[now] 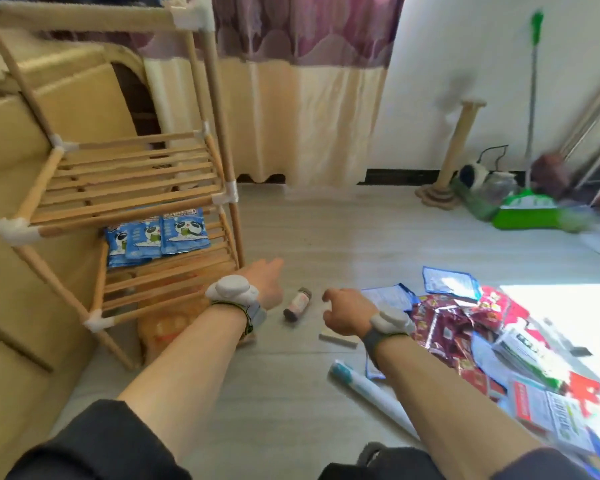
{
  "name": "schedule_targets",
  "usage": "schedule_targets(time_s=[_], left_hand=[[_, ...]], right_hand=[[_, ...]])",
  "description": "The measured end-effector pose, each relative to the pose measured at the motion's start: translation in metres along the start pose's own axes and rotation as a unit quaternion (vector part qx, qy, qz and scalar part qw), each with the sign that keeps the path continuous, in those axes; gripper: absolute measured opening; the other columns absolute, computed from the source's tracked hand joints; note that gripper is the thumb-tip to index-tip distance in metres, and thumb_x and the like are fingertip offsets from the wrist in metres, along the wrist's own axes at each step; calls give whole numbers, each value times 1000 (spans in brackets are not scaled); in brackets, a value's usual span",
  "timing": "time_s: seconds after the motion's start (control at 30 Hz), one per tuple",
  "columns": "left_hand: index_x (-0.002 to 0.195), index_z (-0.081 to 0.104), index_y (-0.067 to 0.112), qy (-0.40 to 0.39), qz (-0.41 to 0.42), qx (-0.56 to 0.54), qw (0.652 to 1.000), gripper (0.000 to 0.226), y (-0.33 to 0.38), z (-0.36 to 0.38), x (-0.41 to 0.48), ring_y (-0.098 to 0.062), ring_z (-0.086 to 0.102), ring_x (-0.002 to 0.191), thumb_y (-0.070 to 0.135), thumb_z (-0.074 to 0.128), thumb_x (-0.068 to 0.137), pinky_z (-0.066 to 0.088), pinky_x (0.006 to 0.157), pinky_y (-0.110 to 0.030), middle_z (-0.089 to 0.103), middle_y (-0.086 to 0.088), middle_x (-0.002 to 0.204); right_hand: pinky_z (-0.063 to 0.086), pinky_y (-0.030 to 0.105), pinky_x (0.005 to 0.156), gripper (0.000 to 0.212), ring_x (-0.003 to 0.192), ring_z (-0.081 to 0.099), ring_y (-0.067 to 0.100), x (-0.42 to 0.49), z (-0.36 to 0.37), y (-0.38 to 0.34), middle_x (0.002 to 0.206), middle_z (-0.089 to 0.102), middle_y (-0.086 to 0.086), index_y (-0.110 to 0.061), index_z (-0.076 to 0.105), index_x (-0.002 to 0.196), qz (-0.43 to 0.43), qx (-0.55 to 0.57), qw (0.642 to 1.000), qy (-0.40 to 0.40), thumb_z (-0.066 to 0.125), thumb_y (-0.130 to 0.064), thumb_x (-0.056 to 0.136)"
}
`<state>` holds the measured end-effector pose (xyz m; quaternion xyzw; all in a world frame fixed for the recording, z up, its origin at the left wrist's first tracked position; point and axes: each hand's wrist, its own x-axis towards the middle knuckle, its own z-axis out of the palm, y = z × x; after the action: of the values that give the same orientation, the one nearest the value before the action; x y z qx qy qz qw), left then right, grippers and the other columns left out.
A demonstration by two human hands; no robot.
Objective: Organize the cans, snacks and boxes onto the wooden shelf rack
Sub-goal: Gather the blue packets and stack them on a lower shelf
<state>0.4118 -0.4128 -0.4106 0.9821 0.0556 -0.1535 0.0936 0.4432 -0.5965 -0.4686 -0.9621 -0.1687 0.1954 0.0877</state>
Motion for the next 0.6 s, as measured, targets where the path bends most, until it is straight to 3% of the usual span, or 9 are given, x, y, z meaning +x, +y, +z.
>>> schedule_targets(time_s=[0.27, 0.4, 0.5, 0.6], left_hand=[[156, 23, 24, -79, 71, -1, 994, 63, 97, 53, 60, -29, 40, 138, 22, 46, 97, 38, 105, -38, 36, -7, 156], [153, 26, 25, -114, 117, 13, 986, 68, 142, 90, 109, -30, 47, 131, 23, 50, 89, 44, 101, -41, 41, -9, 150], [156, 20, 24, -124, 131, 23, 983, 70, 155, 112, 126, -32, 46, 130, 23, 52, 94, 45, 98, -38, 40, -13, 147], [155, 18, 29, -151, 145, 35, 977, 72, 172, 160, 162, -34, 45, 128, 32, 51, 92, 45, 103, -46, 37, -12, 147]], right_hand=[[49, 39, 99, 49, 125, 55, 31, -13, 22, 140, 139, 57, 12, -15, 48, 141, 149, 46, 987, -45, 49, -26, 94], [51, 37, 92, 46, 115, 60, 33, 5, 45, 195, 130, 62, 13, -13, 50, 135, 208, 56, 974, -70, 50, -25, 90], [50, 41, 95, 50, 118, 58, 35, 10, 57, 212, 133, 60, 15, -12, 47, 138, 232, 58, 969, -60, 51, -29, 90], [48, 44, 98, 51, 123, 53, 37, 27, 79, 248, 135, 56, 16, -11, 45, 136, 282, 51, 956, -60, 55, -35, 92]])
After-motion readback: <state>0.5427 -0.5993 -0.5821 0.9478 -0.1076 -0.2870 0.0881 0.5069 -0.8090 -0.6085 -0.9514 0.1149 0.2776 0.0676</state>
